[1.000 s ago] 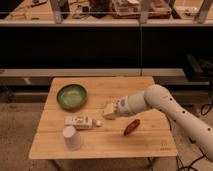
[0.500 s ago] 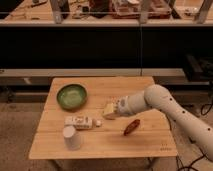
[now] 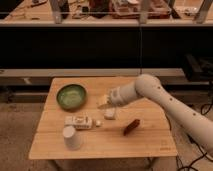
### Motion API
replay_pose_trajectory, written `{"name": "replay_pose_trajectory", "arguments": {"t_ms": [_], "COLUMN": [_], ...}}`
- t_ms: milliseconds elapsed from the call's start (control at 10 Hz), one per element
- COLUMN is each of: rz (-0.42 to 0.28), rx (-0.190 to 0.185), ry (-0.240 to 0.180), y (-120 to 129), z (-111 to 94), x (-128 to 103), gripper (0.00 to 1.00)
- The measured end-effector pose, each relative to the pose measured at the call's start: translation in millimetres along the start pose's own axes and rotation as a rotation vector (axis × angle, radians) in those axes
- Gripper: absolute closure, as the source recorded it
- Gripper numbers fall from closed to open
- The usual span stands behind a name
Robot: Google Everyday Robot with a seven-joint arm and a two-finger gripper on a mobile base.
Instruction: Push the ceramic bowl across the table
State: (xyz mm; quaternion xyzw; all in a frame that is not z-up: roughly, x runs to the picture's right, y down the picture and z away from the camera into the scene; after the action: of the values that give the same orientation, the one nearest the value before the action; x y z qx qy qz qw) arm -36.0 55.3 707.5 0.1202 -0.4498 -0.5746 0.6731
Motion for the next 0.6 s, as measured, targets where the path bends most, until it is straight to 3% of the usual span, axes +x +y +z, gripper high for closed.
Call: {"name": "replay_pose_trajectory", "arguments": {"t_ms": [200, 400, 600], "rz": [-0.081, -0.128, -0.153], "rx": [-0.064, -0.128, -0.247], "ry": [0.0, 0.02, 0.031], "y": [-19, -23, 4], "z": [32, 55, 79], "x": [61, 106, 144], "gripper": [0.95, 0.95, 0.95]}}
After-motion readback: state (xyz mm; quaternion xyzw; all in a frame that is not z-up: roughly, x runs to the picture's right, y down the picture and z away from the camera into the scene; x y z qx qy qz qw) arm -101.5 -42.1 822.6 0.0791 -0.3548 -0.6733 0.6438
